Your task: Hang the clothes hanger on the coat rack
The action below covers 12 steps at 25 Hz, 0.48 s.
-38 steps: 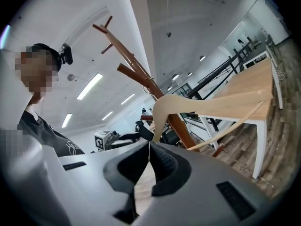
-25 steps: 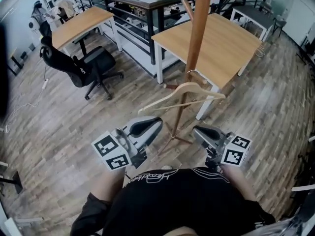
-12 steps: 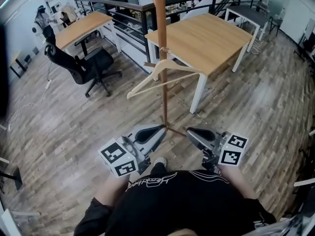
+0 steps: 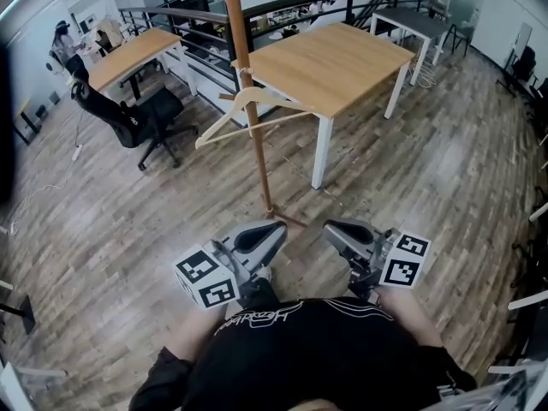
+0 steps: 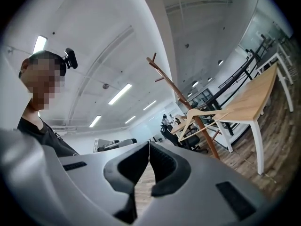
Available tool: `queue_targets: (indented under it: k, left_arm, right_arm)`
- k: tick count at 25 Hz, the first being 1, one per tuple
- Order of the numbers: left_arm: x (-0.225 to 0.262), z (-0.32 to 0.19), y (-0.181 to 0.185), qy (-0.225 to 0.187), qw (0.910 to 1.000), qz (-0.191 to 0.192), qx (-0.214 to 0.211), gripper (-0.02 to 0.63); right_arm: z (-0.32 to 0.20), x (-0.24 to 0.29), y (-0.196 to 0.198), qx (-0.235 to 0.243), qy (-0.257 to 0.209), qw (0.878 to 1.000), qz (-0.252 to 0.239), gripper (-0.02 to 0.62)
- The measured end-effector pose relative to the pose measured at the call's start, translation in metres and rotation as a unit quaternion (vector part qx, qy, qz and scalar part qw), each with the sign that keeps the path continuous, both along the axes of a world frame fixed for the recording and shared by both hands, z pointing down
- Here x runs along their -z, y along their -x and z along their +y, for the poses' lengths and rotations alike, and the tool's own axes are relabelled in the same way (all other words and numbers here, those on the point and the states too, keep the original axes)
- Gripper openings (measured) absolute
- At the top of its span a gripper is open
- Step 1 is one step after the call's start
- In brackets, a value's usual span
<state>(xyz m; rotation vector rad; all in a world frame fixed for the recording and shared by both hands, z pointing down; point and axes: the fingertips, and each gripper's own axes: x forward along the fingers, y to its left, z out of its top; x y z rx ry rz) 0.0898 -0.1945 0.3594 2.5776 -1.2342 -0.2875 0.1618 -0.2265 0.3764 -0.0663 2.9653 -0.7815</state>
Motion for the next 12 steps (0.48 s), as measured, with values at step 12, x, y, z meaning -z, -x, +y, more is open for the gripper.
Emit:
queue_targets:
  k: [12]
  left_arm:
    - [0.001,0.022,-0.033,0.008,0.9998,-0.018,-0.010,0.008]
  right_arm:
    - [0.025,0.011,-0.034,-0.011,-0.016,1.000,-0.015,0.040]
